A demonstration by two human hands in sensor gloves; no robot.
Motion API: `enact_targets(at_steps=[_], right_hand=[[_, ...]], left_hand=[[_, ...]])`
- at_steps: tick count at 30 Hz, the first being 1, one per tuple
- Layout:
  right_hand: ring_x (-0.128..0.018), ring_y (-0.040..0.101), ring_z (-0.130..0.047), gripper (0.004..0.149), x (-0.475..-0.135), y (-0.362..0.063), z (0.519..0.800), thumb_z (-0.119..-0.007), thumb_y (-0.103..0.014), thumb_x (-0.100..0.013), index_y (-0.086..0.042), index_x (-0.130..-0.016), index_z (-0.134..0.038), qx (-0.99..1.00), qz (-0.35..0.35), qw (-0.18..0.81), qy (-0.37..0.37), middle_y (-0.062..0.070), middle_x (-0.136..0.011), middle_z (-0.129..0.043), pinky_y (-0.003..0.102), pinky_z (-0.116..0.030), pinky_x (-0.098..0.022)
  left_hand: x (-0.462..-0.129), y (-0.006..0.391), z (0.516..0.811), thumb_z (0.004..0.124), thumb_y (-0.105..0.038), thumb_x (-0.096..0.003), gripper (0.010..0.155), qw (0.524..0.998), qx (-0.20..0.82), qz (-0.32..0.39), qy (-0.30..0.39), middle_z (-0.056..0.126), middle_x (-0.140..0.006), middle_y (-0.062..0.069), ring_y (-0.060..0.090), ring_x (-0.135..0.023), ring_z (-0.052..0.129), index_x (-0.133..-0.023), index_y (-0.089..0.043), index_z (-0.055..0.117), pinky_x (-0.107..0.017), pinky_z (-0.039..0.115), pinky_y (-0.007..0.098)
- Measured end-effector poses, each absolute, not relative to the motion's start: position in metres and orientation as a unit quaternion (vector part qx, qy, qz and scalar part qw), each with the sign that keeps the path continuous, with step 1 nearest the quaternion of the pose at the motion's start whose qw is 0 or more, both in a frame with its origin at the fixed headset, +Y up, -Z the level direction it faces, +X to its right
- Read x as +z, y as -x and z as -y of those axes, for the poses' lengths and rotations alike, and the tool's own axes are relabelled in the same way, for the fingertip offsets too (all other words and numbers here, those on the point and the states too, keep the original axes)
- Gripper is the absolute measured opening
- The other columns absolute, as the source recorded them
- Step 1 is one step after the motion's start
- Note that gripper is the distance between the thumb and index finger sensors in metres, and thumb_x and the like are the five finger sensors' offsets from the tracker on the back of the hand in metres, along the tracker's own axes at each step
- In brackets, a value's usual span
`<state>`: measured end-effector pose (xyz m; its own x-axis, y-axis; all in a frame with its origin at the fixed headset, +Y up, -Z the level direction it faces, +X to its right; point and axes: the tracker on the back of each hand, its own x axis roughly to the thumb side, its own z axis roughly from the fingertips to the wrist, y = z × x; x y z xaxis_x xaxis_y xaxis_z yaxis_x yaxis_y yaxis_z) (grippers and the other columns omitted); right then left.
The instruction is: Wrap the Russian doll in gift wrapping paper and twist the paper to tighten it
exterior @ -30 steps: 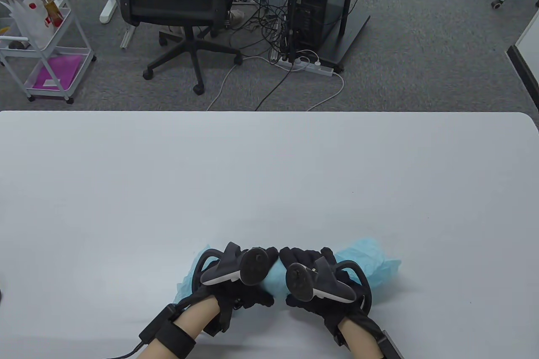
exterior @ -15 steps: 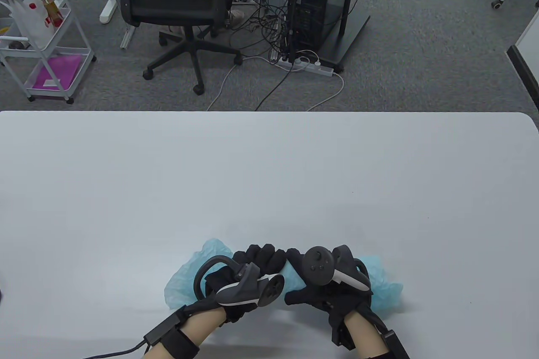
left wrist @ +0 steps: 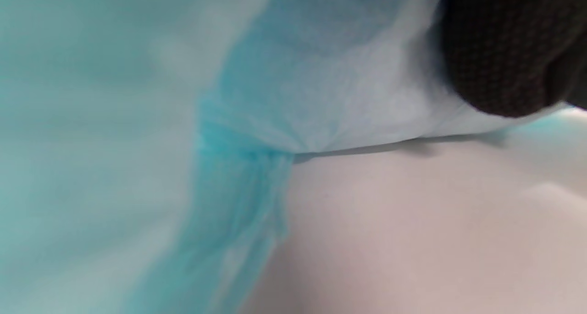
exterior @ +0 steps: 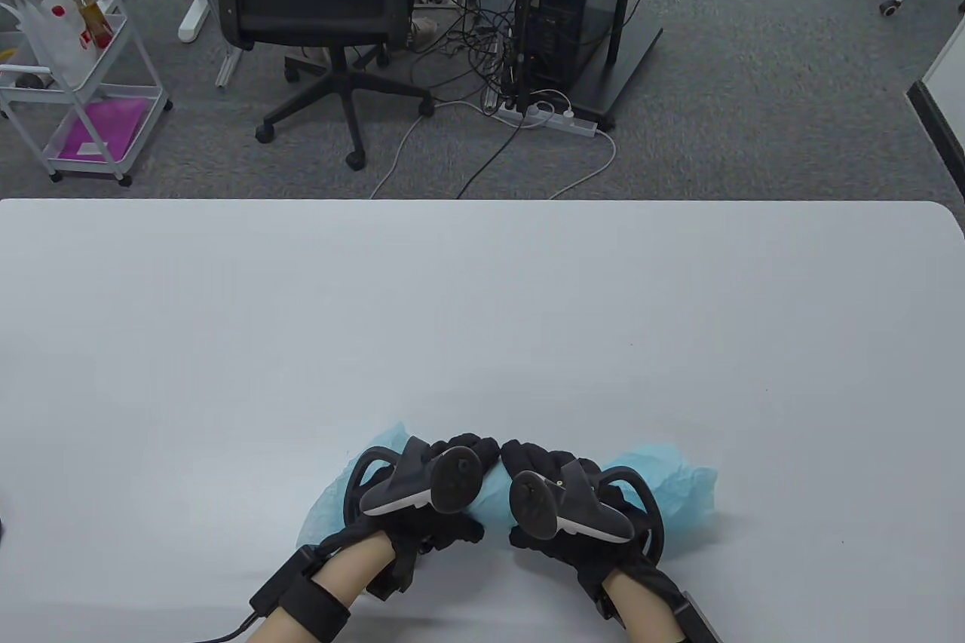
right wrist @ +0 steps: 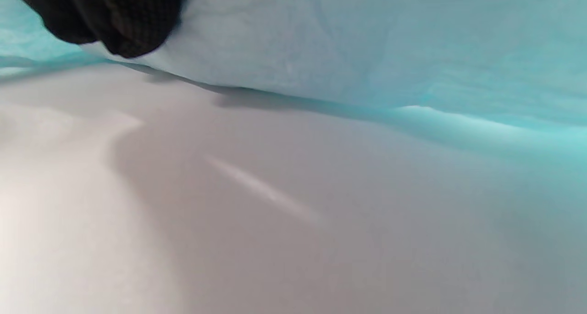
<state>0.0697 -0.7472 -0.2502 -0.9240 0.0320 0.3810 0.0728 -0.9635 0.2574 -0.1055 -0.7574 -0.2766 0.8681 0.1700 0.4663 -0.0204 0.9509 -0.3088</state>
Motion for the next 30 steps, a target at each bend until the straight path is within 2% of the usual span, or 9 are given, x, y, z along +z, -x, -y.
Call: enact_targets(at_steps=[2, 5, 8, 12, 15, 20, 23, 26, 30], right_hand=[[-0.109, 0.023, -0.062, 0.1, -0.254, -0.073, 0.748, -0.08, -0.06, -0.042, -0.028, -0.109, -0.013, -0.97, 0.148, -0.014, 0.19, -0.003, -0.121, -0.04, 0.055, -0.057, -0.078], [-0.107, 0.024, -0.066, 0.1, -0.261, -0.082, 0.752, -0.082, -0.06, -0.04, -0.027, -0.11, -0.018, -0.96, 0.187, -0.085, 0.191, -0.003, -0.12, -0.045, 0.055, -0.06, -0.075], [-0.107, 0.025, -0.064, 0.098, -0.261, -0.087, 0.756, -0.083, -0.058, -0.04, -0.028, -0.11, -0.021, -0.952, 0.2, -0.129, 0.194, -0.002, -0.12, -0.045, 0.056, -0.057, -0.076], [-0.114, 0.028, -0.054, 0.095, -0.253, -0.083, 0.749, -0.075, -0.064, -0.043, -0.03, -0.11, -0.017, -0.97, 0.145, -0.046, 0.19, -0.002, -0.124, -0.036, 0.064, -0.041, -0.083], [-0.116, 0.026, -0.051, 0.089, -0.249, -0.079, 0.743, -0.065, -0.068, -0.046, -0.03, -0.111, -0.017, -0.978, 0.1, 0.024, 0.182, -0.004, -0.125, -0.034, 0.063, -0.042, -0.084], [-0.117, 0.026, -0.047, 0.101, -0.249, -0.074, 0.749, -0.077, -0.064, -0.042, -0.032, -0.108, -0.008, -0.973, 0.123, 0.029, 0.191, -0.006, -0.125, -0.026, 0.064, -0.038, -0.085], [-0.112, 0.023, -0.058, 0.097, -0.25, -0.072, 0.749, -0.078, -0.061, -0.044, -0.03, -0.108, -0.012, -0.975, 0.116, 0.043, 0.186, -0.006, -0.122, -0.036, 0.06, -0.047, -0.085], [-0.106, 0.024, -0.067, 0.097, -0.257, -0.079, 0.749, -0.079, -0.062, -0.042, -0.027, -0.11, -0.02, -0.972, 0.15, -0.022, 0.182, -0.003, -0.12, -0.045, 0.058, -0.053, -0.082], [-0.102, 0.029, -0.07, 0.095, -0.264, -0.094, 0.757, -0.083, -0.059, -0.04, -0.025, -0.11, -0.028, -0.947, 0.21, -0.157, 0.184, 0.001, -0.118, -0.051, 0.061, -0.054, -0.078]], left_hand=[[-0.274, 0.107, 0.756, 0.087, -0.06, -0.0263, 0.104, 0.958, 0.053, 0.252, 0.125, 0.033, -0.115, -0.007, 0.025, -0.11, 0.061, -0.103, -0.038, 0.021, -0.075, 0.068, 0.039], [-0.265, 0.101, 0.749, 0.085, -0.064, -0.0253, 0.106, 0.956, -0.043, 0.281, 0.07, 0.026, -0.117, -0.01, 0.022, -0.113, 0.057, -0.103, -0.041, 0.016, -0.077, 0.065, 0.041], [-0.26, 0.091, 0.749, 0.082, -0.068, -0.0231, 0.105, 0.95, -0.109, 0.289, 0.053, 0.038, -0.115, -0.011, 0.02, -0.108, 0.068, -0.104, -0.041, 0.021, -0.072, 0.072, 0.037], [-0.267, 0.094, 0.751, 0.083, -0.065, -0.0246, 0.102, 0.957, -0.058, 0.269, 0.095, 0.045, -0.113, -0.008, 0.023, -0.104, 0.072, -0.104, -0.037, 0.025, -0.068, 0.076, 0.035], [-0.279, 0.107, 0.753, 0.083, -0.065, -0.0247, 0.101, 0.957, 0.027, 0.246, 0.148, 0.049, -0.112, -0.006, 0.024, -0.102, 0.074, -0.104, -0.036, 0.029, -0.067, 0.076, 0.035], [-0.286, 0.117, 0.759, 0.085, -0.063, -0.0257, 0.1, 0.943, 0.109, 0.242, 0.201, 0.047, -0.113, -0.006, 0.026, -0.103, 0.071, -0.105, -0.037, 0.03, -0.069, 0.072, 0.038], [-0.277, 0.111, 0.753, 0.085, -0.063, -0.0251, 0.103, 0.955, 0.048, 0.256, 0.14, 0.038, -0.116, -0.007, 0.027, -0.108, 0.064, -0.105, -0.038, 0.024, -0.075, 0.065, 0.043], [-0.263, 0.098, 0.743, 0.084, -0.066, -0.0238, 0.104, 0.952, -0.102, 0.286, 0.04, 0.035, -0.117, -0.013, 0.02, -0.113, 0.06, -0.103, -0.043, 0.021, -0.081, 0.06, 0.044], [-0.255, 0.085, 0.747, 0.083, -0.07, -0.0202, 0.109, 0.941, -0.187, 0.283, 0.012, 0.039, -0.116, -0.012, 0.019, -0.104, 0.076, -0.103, -0.041, 0.017, -0.075, 0.071, 0.04]])
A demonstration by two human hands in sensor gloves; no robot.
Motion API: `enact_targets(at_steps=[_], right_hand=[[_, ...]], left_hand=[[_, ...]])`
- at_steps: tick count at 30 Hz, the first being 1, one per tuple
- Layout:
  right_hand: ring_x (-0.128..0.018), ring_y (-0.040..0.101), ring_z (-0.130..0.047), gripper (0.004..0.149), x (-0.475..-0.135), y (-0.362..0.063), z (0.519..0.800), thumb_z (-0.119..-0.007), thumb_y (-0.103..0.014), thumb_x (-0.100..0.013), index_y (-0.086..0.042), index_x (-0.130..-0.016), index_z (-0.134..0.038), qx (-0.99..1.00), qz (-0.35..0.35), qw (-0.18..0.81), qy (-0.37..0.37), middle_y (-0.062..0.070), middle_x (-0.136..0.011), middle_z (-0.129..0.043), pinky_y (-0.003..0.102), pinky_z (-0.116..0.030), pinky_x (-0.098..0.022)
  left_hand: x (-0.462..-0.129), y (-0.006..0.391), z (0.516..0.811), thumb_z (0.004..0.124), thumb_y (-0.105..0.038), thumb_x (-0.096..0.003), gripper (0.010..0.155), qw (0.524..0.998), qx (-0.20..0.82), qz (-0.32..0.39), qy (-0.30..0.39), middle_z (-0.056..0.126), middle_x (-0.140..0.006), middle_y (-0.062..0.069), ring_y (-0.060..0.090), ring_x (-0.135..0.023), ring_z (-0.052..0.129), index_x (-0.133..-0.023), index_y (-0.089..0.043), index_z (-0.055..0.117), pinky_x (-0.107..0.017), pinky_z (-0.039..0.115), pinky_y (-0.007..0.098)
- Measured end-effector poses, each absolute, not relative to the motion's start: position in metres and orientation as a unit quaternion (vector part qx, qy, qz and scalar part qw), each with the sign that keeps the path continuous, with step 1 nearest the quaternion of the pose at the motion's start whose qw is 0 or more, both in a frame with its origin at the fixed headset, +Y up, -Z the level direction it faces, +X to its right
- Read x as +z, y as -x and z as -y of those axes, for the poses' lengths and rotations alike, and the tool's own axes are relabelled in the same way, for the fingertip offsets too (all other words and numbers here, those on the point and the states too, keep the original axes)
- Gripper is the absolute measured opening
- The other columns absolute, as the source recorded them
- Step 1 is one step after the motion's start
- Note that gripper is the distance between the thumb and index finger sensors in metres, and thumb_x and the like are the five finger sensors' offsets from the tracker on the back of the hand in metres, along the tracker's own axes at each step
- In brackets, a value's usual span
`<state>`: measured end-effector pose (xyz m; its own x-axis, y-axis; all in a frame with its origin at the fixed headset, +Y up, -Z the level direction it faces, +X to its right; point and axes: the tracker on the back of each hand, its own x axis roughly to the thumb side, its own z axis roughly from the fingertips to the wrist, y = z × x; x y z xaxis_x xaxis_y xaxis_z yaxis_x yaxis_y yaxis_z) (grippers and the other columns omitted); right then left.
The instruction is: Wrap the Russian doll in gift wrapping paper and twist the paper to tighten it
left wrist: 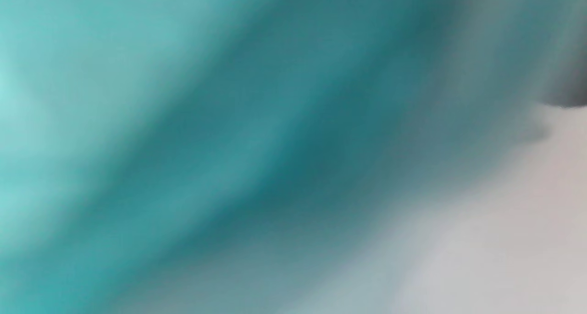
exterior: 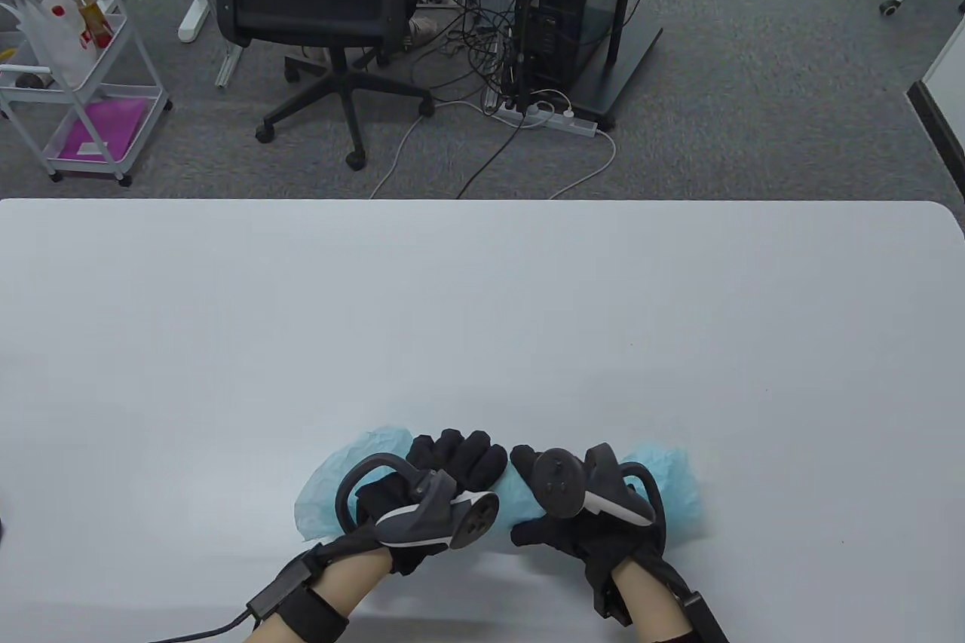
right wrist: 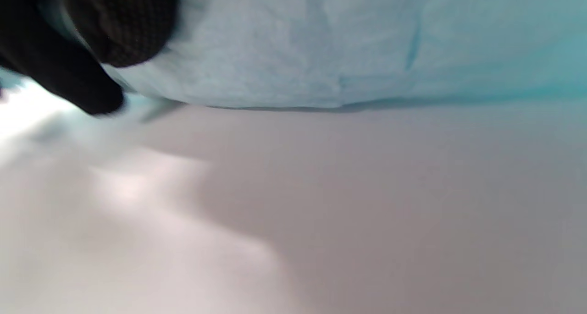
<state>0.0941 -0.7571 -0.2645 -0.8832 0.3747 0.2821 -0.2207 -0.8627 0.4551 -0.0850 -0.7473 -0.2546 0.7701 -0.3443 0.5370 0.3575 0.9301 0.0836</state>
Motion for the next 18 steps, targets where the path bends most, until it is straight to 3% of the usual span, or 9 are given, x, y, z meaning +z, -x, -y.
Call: enact_targets(at_steps=[3, 7, 12, 18], right_hand=[[-0.105, 0.031, -0.067, 0.095, -0.263, -0.096, 0.753, -0.08, -0.06, -0.04, -0.025, -0.11, -0.026, 0.949, -0.203, 0.144, -0.192, 0.003, -0.119, -0.05, 0.066, -0.046, -0.078], [-0.115, 0.034, -0.051, 0.104, -0.252, -0.084, 0.741, -0.079, -0.064, -0.038, -0.026, -0.111, -0.015, 0.961, -0.153, 0.099, -0.209, 0.003, -0.125, -0.032, 0.07, -0.035, -0.08], [-0.12, 0.031, -0.042, 0.115, -0.232, -0.05, 0.738, -0.082, -0.065, -0.034, -0.027, -0.108, -0.004, 0.964, -0.079, -0.104, -0.232, 0.0, -0.126, -0.017, 0.069, -0.033, -0.083], [-0.123, 0.03, -0.035, 0.125, -0.222, -0.03, 0.753, -0.082, -0.066, -0.036, -0.021, -0.102, 0.014, 0.953, -0.042, -0.204, -0.221, 0.004, -0.124, -0.001, 0.067, -0.032, -0.087]], left_hand=[[-0.258, 0.086, 0.749, 0.087, -0.067, -0.0204, 0.107, 0.951, -0.121, 0.282, 0.041, 0.051, -0.111, -0.01, 0.021, -0.097, 0.083, -0.103, -0.04, 0.025, -0.069, 0.076, 0.037], [-0.268, 0.094, 0.75, 0.089, -0.067, -0.019, 0.107, 0.95, -0.04, 0.286, 0.117, 0.057, -0.11, -0.008, 0.022, -0.092, 0.087, -0.104, -0.039, 0.031, -0.066, 0.078, 0.037], [-0.28, 0.102, 0.75, 0.09, -0.069, -0.0178, 0.106, 0.942, 0.002, 0.283, 0.182, 0.062, -0.108, -0.007, 0.022, -0.089, 0.09, -0.104, -0.037, 0.037, -0.064, 0.08, 0.037], [-0.293, 0.113, 0.755, 0.09, -0.071, -0.0173, 0.106, 0.928, 0.071, 0.269, 0.248, 0.067, -0.105, -0.003, 0.024, -0.084, 0.092, -0.104, -0.032, 0.043, -0.06, 0.081, 0.036]])
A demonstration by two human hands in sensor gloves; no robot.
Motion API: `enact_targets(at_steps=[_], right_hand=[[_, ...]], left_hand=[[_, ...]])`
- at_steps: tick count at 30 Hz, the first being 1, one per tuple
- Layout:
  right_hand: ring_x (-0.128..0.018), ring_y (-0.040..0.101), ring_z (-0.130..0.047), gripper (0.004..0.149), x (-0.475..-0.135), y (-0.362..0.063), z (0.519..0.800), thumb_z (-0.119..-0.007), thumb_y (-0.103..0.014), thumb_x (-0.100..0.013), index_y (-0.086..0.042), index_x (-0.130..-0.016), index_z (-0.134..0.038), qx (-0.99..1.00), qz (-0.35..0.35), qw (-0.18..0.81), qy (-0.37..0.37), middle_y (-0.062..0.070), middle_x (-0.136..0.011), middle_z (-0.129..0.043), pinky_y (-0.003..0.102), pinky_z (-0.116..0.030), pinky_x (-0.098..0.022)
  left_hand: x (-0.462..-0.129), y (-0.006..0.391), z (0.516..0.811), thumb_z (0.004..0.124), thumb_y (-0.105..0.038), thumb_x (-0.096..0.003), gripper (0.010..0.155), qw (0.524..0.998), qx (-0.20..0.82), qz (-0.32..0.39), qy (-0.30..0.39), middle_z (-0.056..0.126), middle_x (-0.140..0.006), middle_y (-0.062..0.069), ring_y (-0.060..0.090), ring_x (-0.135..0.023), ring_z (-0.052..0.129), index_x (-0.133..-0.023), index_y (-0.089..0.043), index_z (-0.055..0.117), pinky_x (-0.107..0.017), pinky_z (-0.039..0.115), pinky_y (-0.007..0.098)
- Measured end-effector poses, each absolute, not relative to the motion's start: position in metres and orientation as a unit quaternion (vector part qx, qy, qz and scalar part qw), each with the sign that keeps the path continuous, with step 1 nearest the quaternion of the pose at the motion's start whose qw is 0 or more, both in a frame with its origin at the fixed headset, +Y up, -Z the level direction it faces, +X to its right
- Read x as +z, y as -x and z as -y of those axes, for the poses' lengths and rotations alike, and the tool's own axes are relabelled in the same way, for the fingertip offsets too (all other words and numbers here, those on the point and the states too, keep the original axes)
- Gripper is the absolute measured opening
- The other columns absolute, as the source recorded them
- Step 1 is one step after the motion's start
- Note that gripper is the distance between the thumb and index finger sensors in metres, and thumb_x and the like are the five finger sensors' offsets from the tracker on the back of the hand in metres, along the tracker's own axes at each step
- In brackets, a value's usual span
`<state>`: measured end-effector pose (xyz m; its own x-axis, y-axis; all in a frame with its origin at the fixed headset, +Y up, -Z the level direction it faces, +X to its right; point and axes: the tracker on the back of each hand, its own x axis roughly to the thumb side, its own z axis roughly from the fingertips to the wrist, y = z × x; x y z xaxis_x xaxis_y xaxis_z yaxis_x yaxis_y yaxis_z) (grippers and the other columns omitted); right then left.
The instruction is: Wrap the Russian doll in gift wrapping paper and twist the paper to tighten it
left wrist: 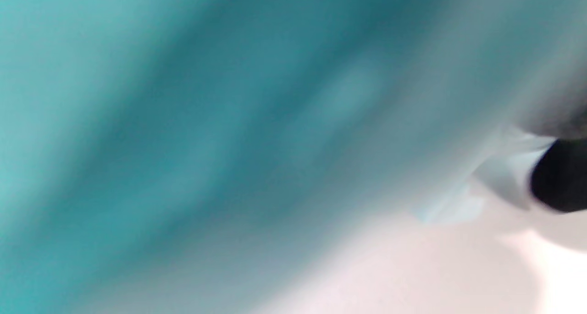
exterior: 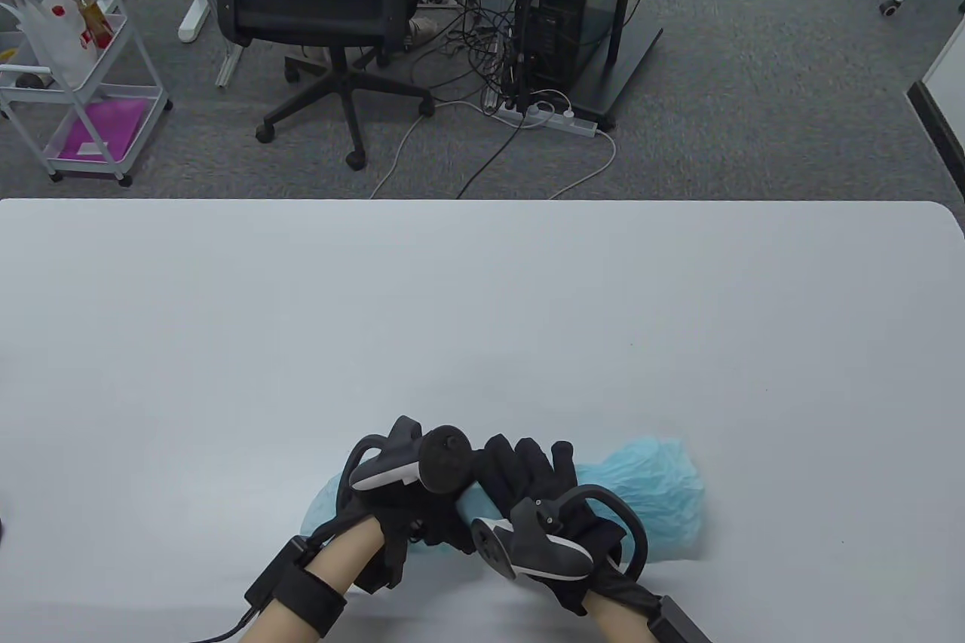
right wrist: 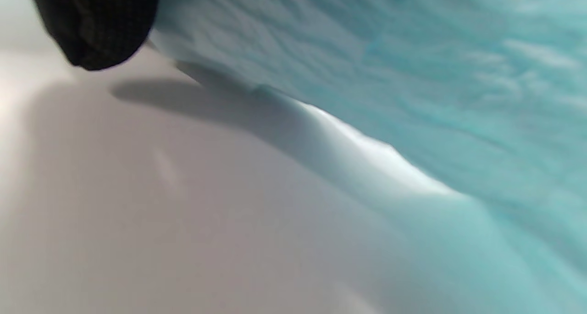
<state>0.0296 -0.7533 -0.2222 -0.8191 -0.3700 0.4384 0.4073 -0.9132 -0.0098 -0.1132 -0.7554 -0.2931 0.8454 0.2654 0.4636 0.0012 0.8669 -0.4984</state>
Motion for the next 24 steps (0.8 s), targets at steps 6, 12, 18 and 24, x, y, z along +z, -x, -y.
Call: enact_targets(at_steps=[6, 12, 18, 24], right_hand=[[-0.124, 0.032, -0.036, 0.124, -0.227, -0.035, 0.757, -0.081, -0.067, -0.041, -0.024, -0.1, 0.019, -0.96, 0.049, 0.171, 0.215, 0.006, -0.122, 0.004, 0.065, -0.037, -0.088], [-0.109, 0.017, -0.067, 0.117, -0.226, -0.035, 0.751, -0.086, -0.067, -0.04, -0.026, -0.106, 0.002, -0.955, 0.046, 0.17, 0.239, -0.003, -0.118, -0.043, 0.056, -0.056, -0.085], [-0.102, 0.017, -0.078, 0.113, -0.225, -0.045, 0.708, -0.088, -0.067, -0.033, -0.025, -0.109, -0.015, -0.966, -0.02, 0.143, 0.215, -0.001, -0.113, -0.056, 0.055, -0.061, -0.082], [-0.093, 0.018, -0.088, 0.112, -0.231, -0.077, 0.68, -0.088, -0.069, -0.028, -0.024, -0.11, -0.026, -0.98, -0.047, 0.084, 0.176, 0.001, -0.108, -0.067, 0.054, -0.07, -0.075]], left_hand=[[-0.298, 0.113, 0.757, 0.091, -0.07, -0.0164, 0.106, 0.914, 0.1, 0.27, 0.286, 0.071, -0.102, 0.001, 0.027, -0.079, 0.094, -0.104, -0.028, 0.048, -0.058, 0.082, 0.035], [-0.293, 0.115, 0.759, 0.089, -0.071, -0.0173, 0.106, 0.911, 0.11, 0.278, 0.283, 0.07, -0.103, 0.0, 0.026, -0.08, 0.092, -0.105, -0.028, 0.047, -0.059, 0.081, 0.034], [-0.282, 0.127, 0.708, 0.083, -0.074, -0.02, 0.108, 0.938, 0.119, 0.295, 0.137, 0.043, -0.117, -0.004, 0.028, -0.11, 0.063, -0.108, -0.036, 0.032, -0.079, 0.059, 0.047], [-0.249, 0.147, 0.632, 0.078, -0.07, -0.0278, 0.096, 0.934, 0.187, 0.285, -0.11, 0.03, -0.122, -0.019, 0.021, -0.124, 0.034, -0.106, -0.049, 0.027, -0.09, 0.032, 0.053]])
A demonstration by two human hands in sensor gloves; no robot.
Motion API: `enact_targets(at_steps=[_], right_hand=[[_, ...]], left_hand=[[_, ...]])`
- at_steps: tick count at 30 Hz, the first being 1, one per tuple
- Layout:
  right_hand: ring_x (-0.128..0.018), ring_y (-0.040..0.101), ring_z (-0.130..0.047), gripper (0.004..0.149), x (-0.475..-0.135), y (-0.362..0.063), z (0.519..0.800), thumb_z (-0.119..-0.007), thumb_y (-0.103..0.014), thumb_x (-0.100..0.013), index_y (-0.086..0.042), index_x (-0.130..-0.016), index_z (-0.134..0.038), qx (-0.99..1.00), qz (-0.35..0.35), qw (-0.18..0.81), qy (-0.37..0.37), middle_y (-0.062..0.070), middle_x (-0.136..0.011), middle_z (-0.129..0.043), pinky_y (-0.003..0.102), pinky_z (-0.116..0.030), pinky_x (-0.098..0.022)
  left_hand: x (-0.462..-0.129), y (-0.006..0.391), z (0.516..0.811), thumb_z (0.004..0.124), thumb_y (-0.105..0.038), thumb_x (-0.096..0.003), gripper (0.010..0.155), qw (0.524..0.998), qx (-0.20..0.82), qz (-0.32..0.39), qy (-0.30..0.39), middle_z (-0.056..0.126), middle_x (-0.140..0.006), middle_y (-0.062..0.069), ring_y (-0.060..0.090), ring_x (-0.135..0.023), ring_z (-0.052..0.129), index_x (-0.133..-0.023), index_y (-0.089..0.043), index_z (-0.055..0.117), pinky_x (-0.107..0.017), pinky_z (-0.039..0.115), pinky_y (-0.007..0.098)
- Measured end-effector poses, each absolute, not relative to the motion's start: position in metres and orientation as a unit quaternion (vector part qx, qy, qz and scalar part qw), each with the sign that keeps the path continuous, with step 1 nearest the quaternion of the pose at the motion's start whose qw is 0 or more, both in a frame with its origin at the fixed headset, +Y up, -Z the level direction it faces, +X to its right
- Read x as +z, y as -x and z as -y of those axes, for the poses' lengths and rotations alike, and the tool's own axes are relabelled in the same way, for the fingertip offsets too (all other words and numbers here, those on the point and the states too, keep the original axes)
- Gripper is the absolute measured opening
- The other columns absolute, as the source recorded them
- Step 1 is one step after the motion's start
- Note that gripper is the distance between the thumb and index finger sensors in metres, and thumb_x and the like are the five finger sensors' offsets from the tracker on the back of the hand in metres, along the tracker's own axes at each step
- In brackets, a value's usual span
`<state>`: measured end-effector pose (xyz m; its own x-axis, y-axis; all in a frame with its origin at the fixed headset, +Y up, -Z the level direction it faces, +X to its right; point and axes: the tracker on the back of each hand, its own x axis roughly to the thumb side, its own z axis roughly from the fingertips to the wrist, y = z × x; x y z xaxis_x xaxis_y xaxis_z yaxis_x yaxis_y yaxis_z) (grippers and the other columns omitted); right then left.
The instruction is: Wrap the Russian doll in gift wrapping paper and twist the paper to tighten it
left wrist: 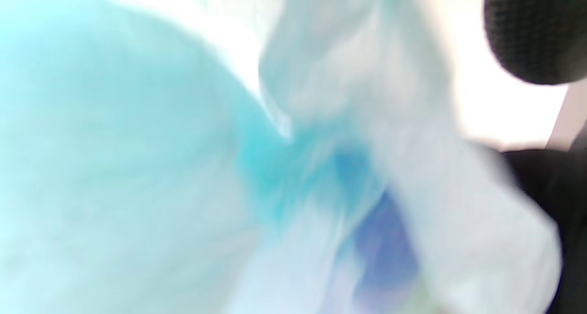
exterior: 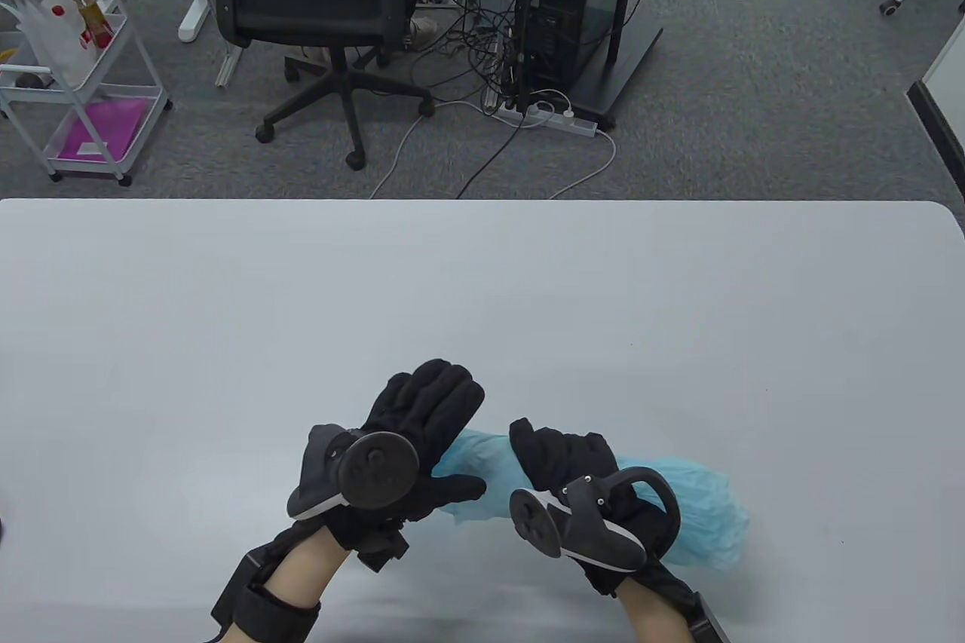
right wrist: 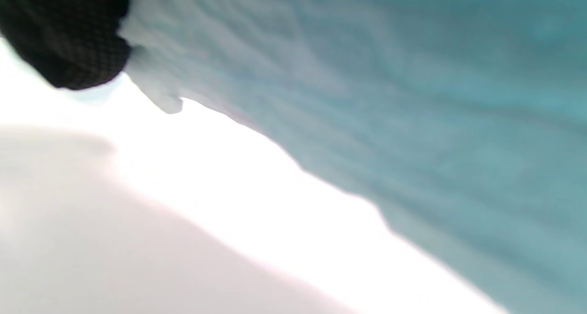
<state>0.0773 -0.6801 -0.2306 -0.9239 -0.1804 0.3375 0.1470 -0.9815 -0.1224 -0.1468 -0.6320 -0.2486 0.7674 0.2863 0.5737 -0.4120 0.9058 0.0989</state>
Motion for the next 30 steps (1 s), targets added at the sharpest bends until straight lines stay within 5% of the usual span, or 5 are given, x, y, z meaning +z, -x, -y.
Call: enact_targets(at_steps=[13, 16, 19, 24, 30], right_hand=[[-0.081, 0.022, -0.097, 0.111, -0.245, -0.112, 0.683, -0.089, -0.07, -0.024, -0.023, -0.11, -0.037, -0.976, 0.024, -0.092, 0.195, 0.006, -0.101, -0.077, 0.056, -0.077, -0.064], [-0.082, 0.021, -0.096, 0.111, -0.242, -0.105, 0.684, -0.089, -0.069, -0.024, -0.024, -0.11, -0.036, -0.975, 0.023, -0.079, 0.207, 0.006, -0.102, -0.076, 0.056, -0.077, -0.065], [-0.084, 0.022, -0.095, 0.111, -0.237, -0.097, 0.682, -0.09, -0.068, -0.024, -0.025, -0.11, -0.035, -0.975, 0.011, -0.058, 0.216, 0.005, -0.103, -0.076, 0.056, -0.075, -0.066], [-0.091, 0.02, -0.089, 0.111, -0.228, -0.089, 0.679, -0.091, -0.066, -0.025, -0.03, -0.11, -0.029, -0.978, -0.039, 0.027, 0.203, 0.001, -0.108, -0.07, 0.056, -0.07, -0.073], [-0.103, 0.017, -0.077, 0.111, -0.22, -0.077, 0.681, -0.093, -0.062, -0.029, -0.037, -0.108, -0.019, -0.971, -0.081, 0.104, 0.198, -0.006, -0.115, -0.057, 0.057, -0.058, -0.083]], left_hand=[[-0.253, 0.127, 0.696, 0.087, -0.064, -0.0251, 0.122, 0.955, -0.091, 0.258, -0.112, -0.019, -0.11, -0.025, 0.016, -0.123, 0.004, -0.09, -0.053, -0.016, -0.091, 0.017, 0.054], [-0.251, 0.127, 0.695, 0.084, -0.058, -0.0365, 0.107, 0.957, -0.09, 0.237, -0.142, 0.009, -0.118, -0.023, 0.007, -0.118, 0.055, -0.096, -0.051, -0.005, -0.091, 0.044, 0.049], [-0.253, 0.126, 0.689, 0.081, -0.052, -0.0408, 0.084, 0.96, -0.069, 0.233, -0.137, 0.058, -0.109, -0.021, 0.0, -0.081, 0.092, -0.102, -0.047, 0.024, -0.077, 0.074, 0.033], [-0.267, 0.133, 0.686, 0.085, -0.047, -0.034, 0.063, 0.967, 0.065, 0.241, -0.041, 0.094, -0.076, -0.014, 0.004, -0.043, 0.105, -0.093, -0.038, 0.065, -0.052, 0.089, 0.031], [-0.296, 0.145, 0.705, 0.087, -0.046, -0.0343, 0.059, 0.902, 0.24, 0.272, 0.236, 0.099, -0.067, -0.01, 0.005, -0.033, 0.106, -0.089, -0.027, 0.073, -0.044, 0.091, 0.032]])
